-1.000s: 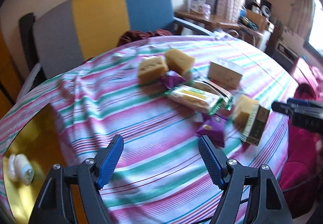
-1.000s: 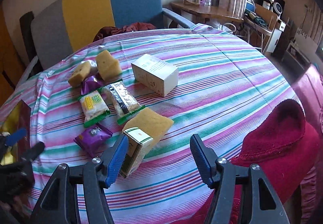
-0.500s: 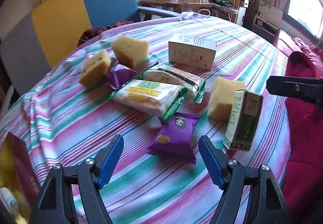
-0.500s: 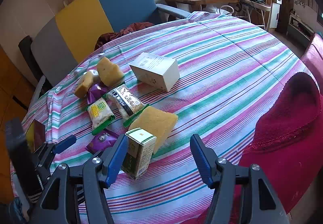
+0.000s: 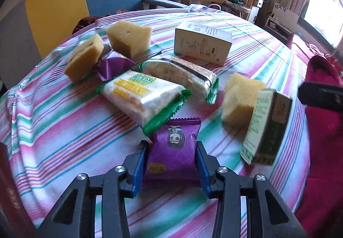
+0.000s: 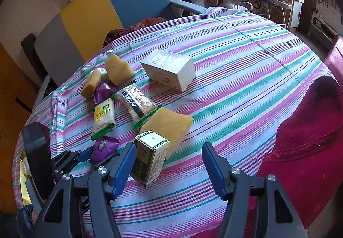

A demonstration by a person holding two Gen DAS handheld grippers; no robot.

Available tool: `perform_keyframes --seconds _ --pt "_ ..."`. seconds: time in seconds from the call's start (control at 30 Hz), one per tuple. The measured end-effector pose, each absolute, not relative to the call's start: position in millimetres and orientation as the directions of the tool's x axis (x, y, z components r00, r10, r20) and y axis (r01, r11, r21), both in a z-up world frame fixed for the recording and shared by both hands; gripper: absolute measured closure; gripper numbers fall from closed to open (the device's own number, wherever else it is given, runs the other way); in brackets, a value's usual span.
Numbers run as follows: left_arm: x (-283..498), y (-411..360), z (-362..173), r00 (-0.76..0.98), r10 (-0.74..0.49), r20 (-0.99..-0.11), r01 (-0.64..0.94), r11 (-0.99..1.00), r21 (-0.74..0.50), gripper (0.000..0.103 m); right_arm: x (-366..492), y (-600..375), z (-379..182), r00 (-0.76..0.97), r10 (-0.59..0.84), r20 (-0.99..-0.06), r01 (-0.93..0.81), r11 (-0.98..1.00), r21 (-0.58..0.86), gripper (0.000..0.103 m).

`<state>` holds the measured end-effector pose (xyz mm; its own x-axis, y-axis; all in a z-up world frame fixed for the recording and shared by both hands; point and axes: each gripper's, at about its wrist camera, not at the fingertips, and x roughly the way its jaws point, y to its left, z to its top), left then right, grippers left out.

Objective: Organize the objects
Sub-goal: 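Move both tools back to the items and grasp the purple packet with the left tool, then grasp the green-and-white box with the right tool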

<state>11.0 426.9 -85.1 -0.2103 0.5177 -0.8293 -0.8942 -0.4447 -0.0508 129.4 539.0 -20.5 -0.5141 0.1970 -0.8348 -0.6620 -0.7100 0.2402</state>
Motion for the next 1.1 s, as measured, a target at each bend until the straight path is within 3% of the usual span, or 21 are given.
perform_keyframes --seconds 0.37,0.53,0.8,0.87,0.9,1.1 --pt "13.1 362.7 -84.7 -0.248 0.52 -0.818 -0.842 -0.533 -0.083 0.061 121.2 526.8 -21.7 -0.471 0.201 -0.859 -0.639 -0.749 0.175 0.038" --pt "14.2 345.7 -84.6 -0.263 0.52 -0.812 -0.826 -0.556 -0.088 0.062 108.9 515.4 -30.3 -0.46 0.127 -0.879 -0.624 -0.75 0.219 0.038" --pt "14.4 334.4 -85.5 -0.276 0.53 -0.802 -0.811 -0.576 -0.101 0.062 84.5 513.4 -51.3 -0.369 0.181 -0.912 -0.682 -0.719 0.134 0.038" --pt "15.3 335.0 -85.6 -0.283 0.53 -0.8 -0.811 -0.577 -0.095 0.062 81.6 512.1 -53.4 -0.35 0.197 -0.916 -0.684 -0.722 0.106 0.049" --pt "15.8 334.9 -85.8 -0.286 0.53 -0.798 -0.812 -0.576 -0.092 0.062 79.4 510.3 -54.3 -0.34 0.203 -0.918 -0.677 -0.73 0.089 0.061" --pt "16.0 333.4 -86.4 -0.288 0.54 -0.791 -0.816 -0.57 -0.093 0.062 69.3 482.7 -50.4 -0.343 0.261 -0.902 -0.581 -0.814 -0.015 0.07"
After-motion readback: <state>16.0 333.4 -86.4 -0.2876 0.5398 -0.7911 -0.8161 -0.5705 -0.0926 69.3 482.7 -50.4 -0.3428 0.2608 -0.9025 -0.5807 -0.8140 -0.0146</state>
